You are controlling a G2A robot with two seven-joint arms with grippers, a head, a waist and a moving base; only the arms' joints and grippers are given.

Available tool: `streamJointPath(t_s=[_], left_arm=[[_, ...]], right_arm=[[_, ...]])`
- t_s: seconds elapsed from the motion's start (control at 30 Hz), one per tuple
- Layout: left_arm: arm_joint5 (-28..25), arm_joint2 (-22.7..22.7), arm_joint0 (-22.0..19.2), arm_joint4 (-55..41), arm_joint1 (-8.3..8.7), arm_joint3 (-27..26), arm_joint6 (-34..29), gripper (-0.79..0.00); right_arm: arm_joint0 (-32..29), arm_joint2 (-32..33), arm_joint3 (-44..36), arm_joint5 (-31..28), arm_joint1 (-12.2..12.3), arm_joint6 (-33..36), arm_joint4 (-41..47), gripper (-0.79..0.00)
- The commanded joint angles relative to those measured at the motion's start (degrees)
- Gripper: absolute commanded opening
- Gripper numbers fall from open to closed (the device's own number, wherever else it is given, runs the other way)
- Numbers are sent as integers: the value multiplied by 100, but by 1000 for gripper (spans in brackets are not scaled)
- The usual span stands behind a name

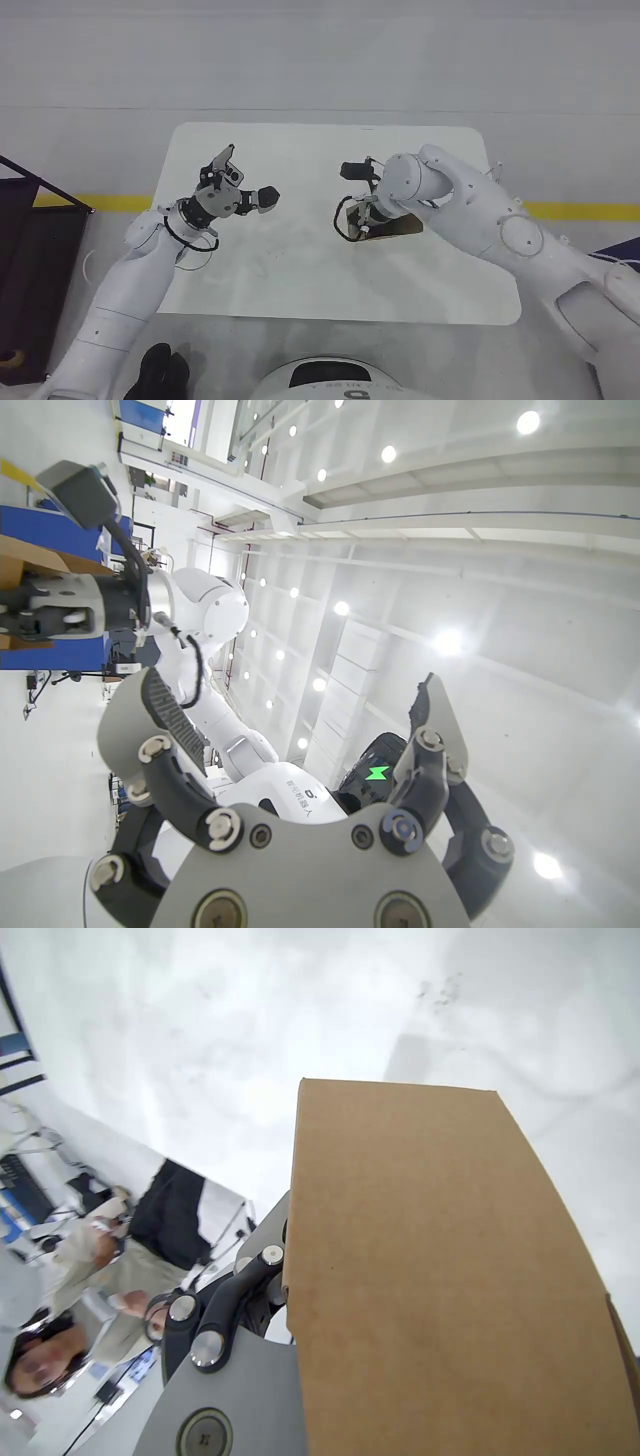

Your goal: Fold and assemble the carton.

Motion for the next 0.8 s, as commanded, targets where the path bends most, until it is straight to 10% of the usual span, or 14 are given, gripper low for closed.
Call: streamJointPath(t_s=[0.0, 0.13, 0.4, 0.77], left_arm=[[0, 0, 0, 0, 0, 0, 0, 0], [0, 0, 0, 0, 0, 0, 0, 0], [0, 0, 0, 0, 0, 0, 0, 0], [0, 0, 0, 0, 0, 0, 0, 0]], right_arm=[[299, -441, 296, -80, -133, 83, 50, -785], [694, -1053, 695, -158, -453, 161, 226, -785], [870, -1141, 930, -219, -805, 221, 118, -348], [913, -443, -2, 390, -460, -546, 303, -237]])
